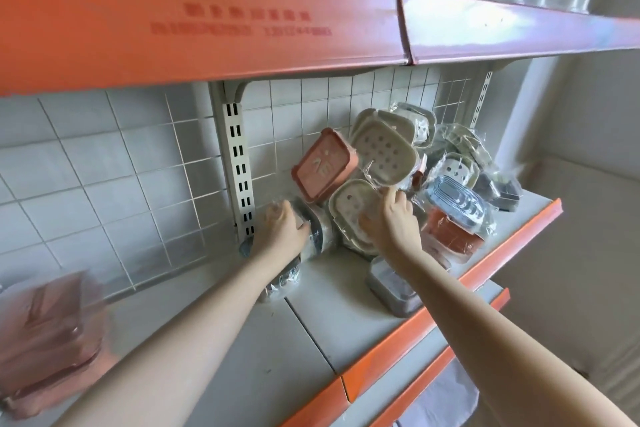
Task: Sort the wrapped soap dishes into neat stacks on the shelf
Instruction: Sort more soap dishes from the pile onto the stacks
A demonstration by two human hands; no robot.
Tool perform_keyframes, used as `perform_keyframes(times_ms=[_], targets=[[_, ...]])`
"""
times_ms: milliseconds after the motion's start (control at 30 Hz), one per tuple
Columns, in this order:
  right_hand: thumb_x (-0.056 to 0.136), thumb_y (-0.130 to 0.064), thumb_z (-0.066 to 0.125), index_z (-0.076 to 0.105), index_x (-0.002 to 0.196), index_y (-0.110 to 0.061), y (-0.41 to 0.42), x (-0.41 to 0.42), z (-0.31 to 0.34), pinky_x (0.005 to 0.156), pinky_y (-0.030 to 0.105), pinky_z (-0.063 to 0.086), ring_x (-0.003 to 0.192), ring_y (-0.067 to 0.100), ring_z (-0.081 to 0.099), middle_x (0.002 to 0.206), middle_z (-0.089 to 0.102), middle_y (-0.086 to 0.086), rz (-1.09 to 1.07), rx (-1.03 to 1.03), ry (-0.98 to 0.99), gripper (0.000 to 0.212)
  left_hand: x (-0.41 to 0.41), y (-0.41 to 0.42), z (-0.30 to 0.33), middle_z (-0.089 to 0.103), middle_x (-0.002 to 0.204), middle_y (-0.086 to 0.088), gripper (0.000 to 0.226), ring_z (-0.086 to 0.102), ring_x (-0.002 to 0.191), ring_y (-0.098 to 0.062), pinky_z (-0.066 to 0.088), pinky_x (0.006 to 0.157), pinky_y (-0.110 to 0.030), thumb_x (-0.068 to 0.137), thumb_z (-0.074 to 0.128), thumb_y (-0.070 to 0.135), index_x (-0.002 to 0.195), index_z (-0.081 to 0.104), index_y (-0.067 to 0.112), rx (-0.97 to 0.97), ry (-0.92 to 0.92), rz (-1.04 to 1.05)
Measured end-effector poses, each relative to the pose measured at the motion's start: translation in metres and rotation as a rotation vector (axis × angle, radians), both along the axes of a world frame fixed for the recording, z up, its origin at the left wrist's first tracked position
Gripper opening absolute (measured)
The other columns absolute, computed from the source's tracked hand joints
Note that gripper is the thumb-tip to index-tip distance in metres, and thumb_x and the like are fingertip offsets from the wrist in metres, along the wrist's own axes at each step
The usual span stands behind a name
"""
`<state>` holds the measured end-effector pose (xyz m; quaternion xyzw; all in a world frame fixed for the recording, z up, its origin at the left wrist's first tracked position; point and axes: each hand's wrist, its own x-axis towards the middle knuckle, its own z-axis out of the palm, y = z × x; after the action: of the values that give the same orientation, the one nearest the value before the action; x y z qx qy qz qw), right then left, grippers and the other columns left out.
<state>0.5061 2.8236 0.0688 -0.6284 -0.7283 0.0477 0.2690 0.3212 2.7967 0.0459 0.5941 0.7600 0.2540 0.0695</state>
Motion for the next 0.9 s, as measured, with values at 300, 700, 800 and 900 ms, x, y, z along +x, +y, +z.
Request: perform_keyframes(times_ms=[300,700,800,900], targets=[[0.083,-0.037,0.065,0.034,0.13,-0.008,0.016,0.01,-0.006,0.097,0.049,0.039,0.119,0.036,0.038,0.126,0.04,0.017,0.117,-0.019,0.046,0.064,0.013,0.015,-0.006,0.048,0.135,-0.015,0.065,0.054,0.112,-0.031,0.042,0.075,-0.031,0.088,0.061,0.037,0.137,0.028,0.009,-0.007,-0.253,0.038],[0.086,-0.041,0.058,0.037,0.131,-0.012,0.008,0.01,-0.019,0.091,0.045,0.043,0.119,0.029,0.046,0.124,0.049,0.006,0.341,0.022,-0.016,0.058,0.012,0.012,-0.011,0.064,0.079,-0.003,0.036,0.045,0.045,-0.012,0.024,0.033,-0.015,0.09,0.049,0.008,0.118,0.06,0.027,0.099,-0.346,0.109],[0.08,-0.059,0.051,0.04,0.129,-0.014,0.005,0.01,-0.018,0.088,0.046,0.045,0.113,0.028,0.048,0.118,0.051,0.005,0.381,0.015,0.009,0.068,0.012,0.008,-0.014,0.069,0.085,-0.009,0.039,0.051,0.052,-0.017,0.035,0.044,-0.022,0.088,0.047,0.007,0.12,0.06,0.024,0.143,-0.307,0.148],[0.08,-0.063,0.05,0.039,0.132,-0.015,0.002,0.011,-0.016,0.092,0.045,0.044,0.113,0.026,0.047,0.12,0.051,0.004,0.444,0.002,0.013,0.072,0.008,0.004,-0.016,0.065,0.078,-0.012,0.027,0.06,0.077,-0.03,0.039,0.063,-0.032,0.091,0.051,0.026,0.117,0.06,0.025,0.176,-0.192,0.175]])
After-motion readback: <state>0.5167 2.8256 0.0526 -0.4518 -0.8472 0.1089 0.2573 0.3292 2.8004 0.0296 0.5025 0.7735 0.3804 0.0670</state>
